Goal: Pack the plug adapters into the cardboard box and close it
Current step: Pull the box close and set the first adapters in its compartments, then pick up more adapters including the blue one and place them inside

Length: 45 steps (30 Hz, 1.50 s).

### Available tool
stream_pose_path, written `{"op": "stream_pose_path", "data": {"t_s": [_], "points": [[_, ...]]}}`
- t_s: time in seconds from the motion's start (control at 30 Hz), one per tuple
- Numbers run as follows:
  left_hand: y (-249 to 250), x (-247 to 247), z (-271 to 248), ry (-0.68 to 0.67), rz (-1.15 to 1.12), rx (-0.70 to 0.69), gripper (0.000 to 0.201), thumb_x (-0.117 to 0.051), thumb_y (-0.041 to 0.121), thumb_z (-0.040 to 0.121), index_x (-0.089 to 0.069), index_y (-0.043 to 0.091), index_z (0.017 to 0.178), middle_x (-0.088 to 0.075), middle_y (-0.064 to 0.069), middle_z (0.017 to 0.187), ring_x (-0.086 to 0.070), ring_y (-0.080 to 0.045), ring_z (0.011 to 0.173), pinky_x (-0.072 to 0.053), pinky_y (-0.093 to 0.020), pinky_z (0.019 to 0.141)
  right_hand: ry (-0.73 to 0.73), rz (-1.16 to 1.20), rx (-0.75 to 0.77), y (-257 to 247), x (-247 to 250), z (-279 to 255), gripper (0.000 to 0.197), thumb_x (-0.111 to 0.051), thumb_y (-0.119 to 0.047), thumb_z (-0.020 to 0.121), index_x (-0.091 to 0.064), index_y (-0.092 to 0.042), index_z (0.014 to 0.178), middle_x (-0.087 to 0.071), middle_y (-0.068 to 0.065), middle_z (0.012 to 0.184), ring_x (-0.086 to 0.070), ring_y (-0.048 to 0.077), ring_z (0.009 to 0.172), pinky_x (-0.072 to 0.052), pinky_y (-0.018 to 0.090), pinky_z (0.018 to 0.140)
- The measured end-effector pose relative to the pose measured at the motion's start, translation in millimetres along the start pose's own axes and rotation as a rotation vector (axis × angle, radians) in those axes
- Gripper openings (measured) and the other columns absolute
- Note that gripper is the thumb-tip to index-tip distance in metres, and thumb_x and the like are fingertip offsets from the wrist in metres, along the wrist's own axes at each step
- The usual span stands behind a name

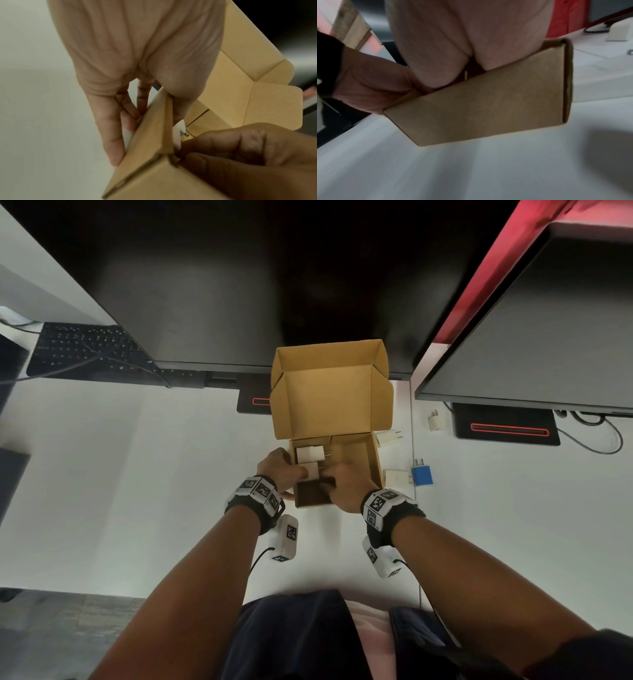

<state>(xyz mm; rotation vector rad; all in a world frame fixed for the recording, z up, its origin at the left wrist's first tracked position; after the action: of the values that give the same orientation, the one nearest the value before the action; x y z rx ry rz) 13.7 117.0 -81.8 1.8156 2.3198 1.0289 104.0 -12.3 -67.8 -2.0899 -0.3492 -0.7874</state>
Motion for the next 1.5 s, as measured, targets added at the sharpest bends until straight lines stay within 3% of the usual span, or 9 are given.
{"op": "stream_pose_path", "data": {"t_s": [0.27,0.43,0.53,0.7,0.87,1.0,1.1,1.3,1.5], "points": [[-2,-4,5,-0.028,-0.058,0.005,0.028,-0.073,0.008,0.088,-0.055,0.018,0.107,-0.062,-0.009,0.119,-0.066,-0.032,0.109,-0.068,-0.052,0.073,0.323,0.025,0.141,-6,44,-38,0.011,-0.059,-0.023,0.096,-0.069,-0.020,0.097,-0.066,-0.005,0.082,-0.061,0.010,0.073,-0.056,0.029,0.072],[-2,-5,2,-0.007,-0.108,0.016,0.024,-0.070,0.005,0.094,-0.051,0.019,0.096,-0.059,-0.003,0.109,-0.063,-0.032,0.110,-0.066,-0.049,0.066,0.643,0.059,-0.112,52,86,-69,0.014,-0.066,-0.018,0.091,-0.070,-0.013,0.103,-0.064,0.004,0.089,-0.060,0.016,0.073,-0.055,0.029,0.073],[-2,-5,2,-0.005,-0.102,0.023,0.023,-0.071,0.005,0.094,-0.052,0.017,0.100,-0.060,-0.007,0.115,-0.062,-0.033,0.110,-0.064,-0.044,0.056,0.577,0.024,-0.368,91,82,-77,0.031,-0.066,-0.032,0.090,-0.066,-0.011,0.114,-0.059,0.013,0.109,-0.064,0.028,0.090,-0.050,0.030,0.083],[-2,-5,3,-0.007,-0.089,0.021,0.024,-0.072,0.005,0.093,-0.054,0.014,0.107,-0.060,-0.010,0.122,-0.061,-0.033,0.112,-0.062,-0.042,0.054,0.431,-0.070,-0.513,104,59,-83,0.045,-0.068,-0.046,0.085,-0.056,-0.019,0.119,-0.055,0.012,0.118,-0.061,0.036,0.102,-0.055,0.045,0.084],[-3,-5,3,-0.005,-0.104,0.033,0.025,-0.073,0.005,0.092,-0.053,0.015,0.105,-0.059,-0.012,0.126,-0.061,-0.035,0.116,-0.064,-0.046,0.059,0.470,-0.027,-0.479,103,60,-80,0.044,-0.074,-0.040,0.082,-0.058,-0.014,0.115,-0.059,0.013,0.108,-0.061,0.034,0.097,-0.053,0.041,0.083],[-3,-5,3,-0.003,-0.127,0.028,0.024,-0.072,0.004,0.094,-0.053,0.018,0.102,-0.059,-0.011,0.126,-0.060,-0.035,0.117,-0.065,-0.047,0.062,0.718,0.108,-0.399,94,86,-91,0.039,-0.076,-0.031,0.080,-0.061,-0.012,0.111,-0.062,0.011,0.099,-0.054,0.014,0.072,-0.042,0.027,0.071],[-3,-5,4,-0.005,-0.137,0.032,0.025,-0.072,0.005,0.093,-0.052,0.019,0.102,-0.059,-0.009,0.123,-0.060,-0.036,0.119,-0.066,-0.051,0.067,0.858,0.238,-0.246,73,101,-94,0.039,-0.078,-0.027,0.078,-0.061,-0.017,0.111,-0.058,0.006,0.105,-0.060,0.006,0.071,-0.055,0.030,0.069],[-4,-5,3,-0.002,-0.136,0.032,0.026,-0.072,0.007,0.091,-0.054,0.017,0.106,-0.059,-0.010,0.123,-0.062,-0.035,0.115,-0.068,-0.054,0.072,0.545,0.181,-0.104,23,77,-61,0.039,-0.076,-0.030,0.080,-0.058,-0.024,0.114,-0.055,-0.001,0.110,-0.061,0.014,0.086,-0.051,0.020,0.070],[-4,-3,6,0.046,-0.078,0.024,0.031,-0.078,0.014,0.087,-0.055,0.016,0.109,-0.064,-0.011,0.119,-0.066,-0.034,0.111,-0.068,-0.054,0.072,0.203,-0.146,-0.159,1,38,-32,0.030,-0.073,-0.040,0.080,-0.055,-0.022,0.097,-0.058,0.000,0.097,-0.059,0.021,0.085,-0.058,0.040,0.078]]}}
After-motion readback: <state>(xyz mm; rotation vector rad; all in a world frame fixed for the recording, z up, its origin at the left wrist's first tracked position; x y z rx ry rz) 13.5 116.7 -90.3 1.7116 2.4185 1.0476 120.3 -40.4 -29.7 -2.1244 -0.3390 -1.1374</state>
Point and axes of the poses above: each hand's wrist, its own z-axis towards the middle knuckle, its own x-axis out of the back of the hand, y = z × x, the point moved 7 cm from there along z, towards the middle knuckle
